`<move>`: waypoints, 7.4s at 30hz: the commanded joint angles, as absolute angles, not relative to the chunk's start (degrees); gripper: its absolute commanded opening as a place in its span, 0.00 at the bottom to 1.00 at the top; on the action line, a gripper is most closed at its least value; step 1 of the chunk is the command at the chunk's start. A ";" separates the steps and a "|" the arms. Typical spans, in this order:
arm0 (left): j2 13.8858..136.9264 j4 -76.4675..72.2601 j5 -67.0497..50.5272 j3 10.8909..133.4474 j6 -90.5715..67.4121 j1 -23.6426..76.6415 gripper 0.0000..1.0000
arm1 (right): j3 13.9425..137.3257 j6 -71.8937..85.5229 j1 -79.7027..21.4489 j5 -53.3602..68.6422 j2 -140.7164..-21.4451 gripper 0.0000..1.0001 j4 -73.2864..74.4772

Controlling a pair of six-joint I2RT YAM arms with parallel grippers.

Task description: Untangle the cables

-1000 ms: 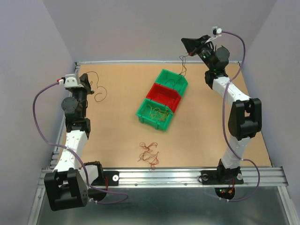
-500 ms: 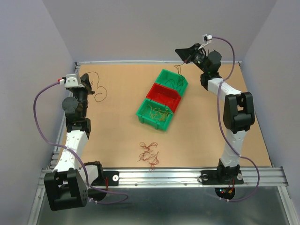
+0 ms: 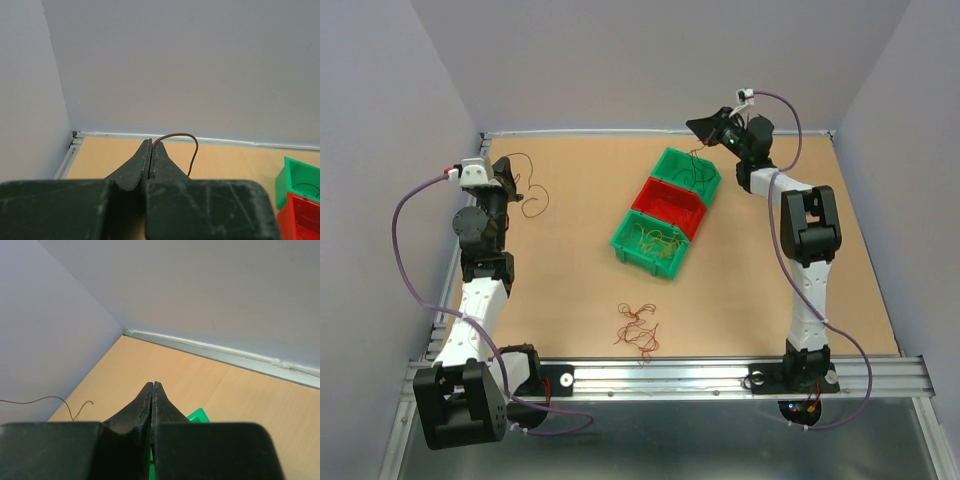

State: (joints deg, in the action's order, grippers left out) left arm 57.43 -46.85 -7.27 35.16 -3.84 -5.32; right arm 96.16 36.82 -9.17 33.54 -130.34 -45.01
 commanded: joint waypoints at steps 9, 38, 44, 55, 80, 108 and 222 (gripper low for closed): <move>55.02 -49.66 -7.21 34.72 -2.81 -4.83 0.00 | 97.12 19.34 -15.38 27.07 -131.74 0.01 -30.95; 56.07 -49.31 -8.79 34.98 -1.15 -2.55 0.00 | 103.01 4.22 -14.24 18.11 -139.22 0.04 3.16; 56.51 -49.22 -7.38 34.89 -0.35 -1.41 0.00 | 106.60 2.29 -14.41 20.03 -143.08 0.08 9.30; 56.16 -49.22 -5.45 34.54 1.67 -0.35 0.00 | 98.28 -2.90 -23.37 2.66 -139.14 0.01 10.56; 54.23 -49.39 -7.91 33.66 1.49 -0.18 0.00 | 83.49 2.90 -26.54 1.76 -123.93 0.19 -8.96; 53.35 -49.39 -9.84 33.31 2.28 1.93 0.00 | 77.09 -2.38 -26.54 1.21 -115.59 0.66 -33.22; 118.66 -31.20 -12.30 87.90 15.38 33.13 0.37 | 57.83 42.19 -6.24 34.10 -123.22 0.01 -103.71</move>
